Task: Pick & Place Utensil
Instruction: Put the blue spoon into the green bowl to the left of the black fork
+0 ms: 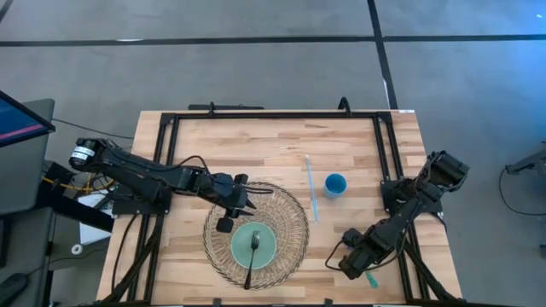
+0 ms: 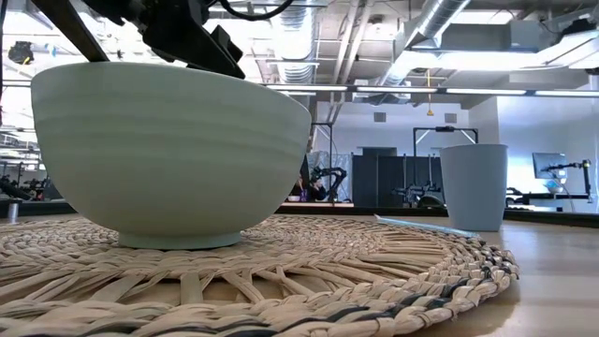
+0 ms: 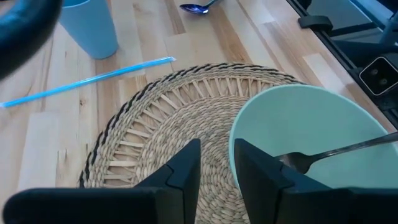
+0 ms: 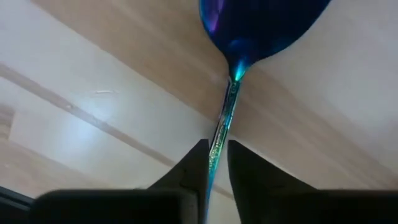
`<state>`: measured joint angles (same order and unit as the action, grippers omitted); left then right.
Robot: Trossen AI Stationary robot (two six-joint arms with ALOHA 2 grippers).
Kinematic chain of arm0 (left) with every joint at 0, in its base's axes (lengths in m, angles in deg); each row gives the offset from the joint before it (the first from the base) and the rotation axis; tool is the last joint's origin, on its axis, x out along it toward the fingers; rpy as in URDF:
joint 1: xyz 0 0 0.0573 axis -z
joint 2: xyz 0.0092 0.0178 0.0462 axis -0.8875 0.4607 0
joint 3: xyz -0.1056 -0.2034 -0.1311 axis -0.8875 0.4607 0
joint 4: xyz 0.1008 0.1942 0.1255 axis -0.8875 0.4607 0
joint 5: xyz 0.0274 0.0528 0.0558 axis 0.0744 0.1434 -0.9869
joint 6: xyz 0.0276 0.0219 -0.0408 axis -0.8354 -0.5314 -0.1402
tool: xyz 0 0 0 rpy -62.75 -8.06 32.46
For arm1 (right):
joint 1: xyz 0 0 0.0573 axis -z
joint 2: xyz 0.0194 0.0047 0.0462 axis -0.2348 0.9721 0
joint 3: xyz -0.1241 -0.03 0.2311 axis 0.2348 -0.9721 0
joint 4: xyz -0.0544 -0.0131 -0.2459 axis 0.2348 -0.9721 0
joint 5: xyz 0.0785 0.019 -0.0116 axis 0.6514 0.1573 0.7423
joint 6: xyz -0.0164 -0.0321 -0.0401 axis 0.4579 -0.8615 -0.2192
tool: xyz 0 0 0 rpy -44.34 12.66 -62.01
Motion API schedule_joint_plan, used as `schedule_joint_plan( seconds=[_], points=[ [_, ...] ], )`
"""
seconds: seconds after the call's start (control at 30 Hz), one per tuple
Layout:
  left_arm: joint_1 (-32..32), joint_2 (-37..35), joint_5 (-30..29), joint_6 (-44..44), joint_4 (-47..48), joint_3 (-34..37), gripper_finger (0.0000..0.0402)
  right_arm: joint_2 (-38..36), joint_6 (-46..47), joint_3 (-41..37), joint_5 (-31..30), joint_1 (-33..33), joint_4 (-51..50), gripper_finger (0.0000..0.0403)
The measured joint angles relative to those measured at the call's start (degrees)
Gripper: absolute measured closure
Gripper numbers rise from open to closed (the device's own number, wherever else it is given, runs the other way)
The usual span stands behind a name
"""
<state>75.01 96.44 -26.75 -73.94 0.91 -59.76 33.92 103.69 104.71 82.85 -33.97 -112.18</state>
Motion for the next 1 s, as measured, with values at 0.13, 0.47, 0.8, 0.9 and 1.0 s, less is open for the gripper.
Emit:
schedule_joint_plan(
  seconds=[0.13, 0.47, 0.8, 0.9, 1.0],
  points=[
    [0.0, 0.0, 0.0, 0.0, 0.0, 0.0, 0.0303, -0.1, -0.3, 0.0, -0.5, 0.0, 0.0, 0.0394],
    [0.0, 0.0, 0.0, 0.0, 0.0, 0.0, 0.0303, -0.1, -0.9, 0.0, -2.7, 0.4, 1.2, 0.0398],
    [0.0, 0.0, 0.0, 0.0, 0.0, 0.0, 0.0303, 0.0, -2.5, -0.1, -6.4, 0.5, 1.3, 0.0359],
    [0.0, 0.0, 0.0, 0.3, 0.0, 0.0, 0.0303, 0.0, -2.6, -0.1, -6.9, 0.5, 1.5, 0.0340],
    [0.0, 0.0, 0.0, 1.5, 0.0, 0.0, 0.0303, 0.0, -3.6, -0.5, -6.9, 0.4, 1.9, 0.0329]
  ],
)
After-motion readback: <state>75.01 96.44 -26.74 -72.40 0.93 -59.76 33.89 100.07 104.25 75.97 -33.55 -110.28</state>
